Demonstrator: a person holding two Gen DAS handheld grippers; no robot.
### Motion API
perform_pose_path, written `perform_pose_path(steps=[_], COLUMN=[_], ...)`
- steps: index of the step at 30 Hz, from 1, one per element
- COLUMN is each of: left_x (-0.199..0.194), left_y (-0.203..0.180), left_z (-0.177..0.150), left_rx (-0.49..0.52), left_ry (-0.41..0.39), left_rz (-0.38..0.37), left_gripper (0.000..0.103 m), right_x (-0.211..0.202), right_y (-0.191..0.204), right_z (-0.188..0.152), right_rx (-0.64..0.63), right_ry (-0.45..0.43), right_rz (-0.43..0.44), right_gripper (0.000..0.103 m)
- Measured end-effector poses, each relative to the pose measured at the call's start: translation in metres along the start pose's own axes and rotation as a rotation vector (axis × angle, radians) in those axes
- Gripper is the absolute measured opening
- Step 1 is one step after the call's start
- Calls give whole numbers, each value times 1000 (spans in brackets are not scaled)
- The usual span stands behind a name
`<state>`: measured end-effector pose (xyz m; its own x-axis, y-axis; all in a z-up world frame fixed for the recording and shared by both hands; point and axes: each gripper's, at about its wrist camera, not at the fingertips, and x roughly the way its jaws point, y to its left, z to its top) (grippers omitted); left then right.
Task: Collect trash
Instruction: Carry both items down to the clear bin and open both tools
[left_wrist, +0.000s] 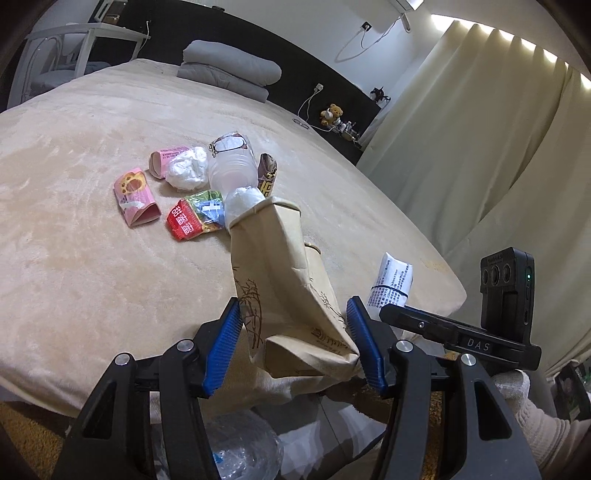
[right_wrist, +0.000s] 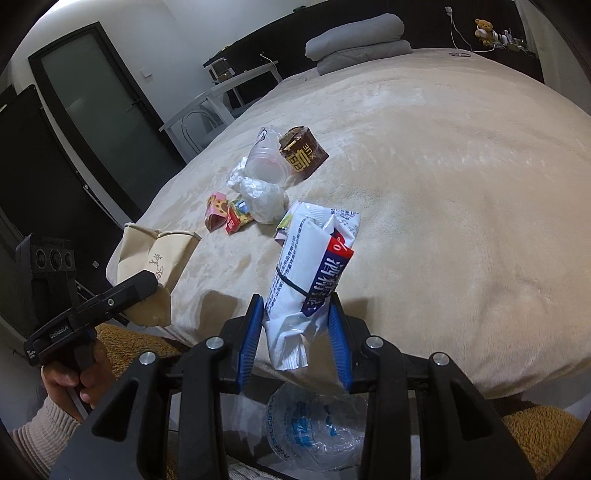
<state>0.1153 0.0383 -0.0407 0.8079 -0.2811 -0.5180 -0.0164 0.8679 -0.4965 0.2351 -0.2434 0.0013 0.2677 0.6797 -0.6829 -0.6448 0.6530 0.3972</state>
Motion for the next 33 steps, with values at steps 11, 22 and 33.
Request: perform_pose_path(steps=[11,22,33], left_x=[-35,-46,-25], left_y=[-13,-23,-16], left_z=[-37,-66,-96], left_rx=[29,28,-23], left_ry=[-46,-22,130], left_rz=[1,16,78], left_gripper=[57,57,57], right_x=[-25,-26,1], right_y=[24,41,48], right_z=[-39,-69,-95], right_rx=[-32,-64,-92], right_ry=[-31,14,156], right_rz=[7,18,3], right_gripper=[36,36,36])
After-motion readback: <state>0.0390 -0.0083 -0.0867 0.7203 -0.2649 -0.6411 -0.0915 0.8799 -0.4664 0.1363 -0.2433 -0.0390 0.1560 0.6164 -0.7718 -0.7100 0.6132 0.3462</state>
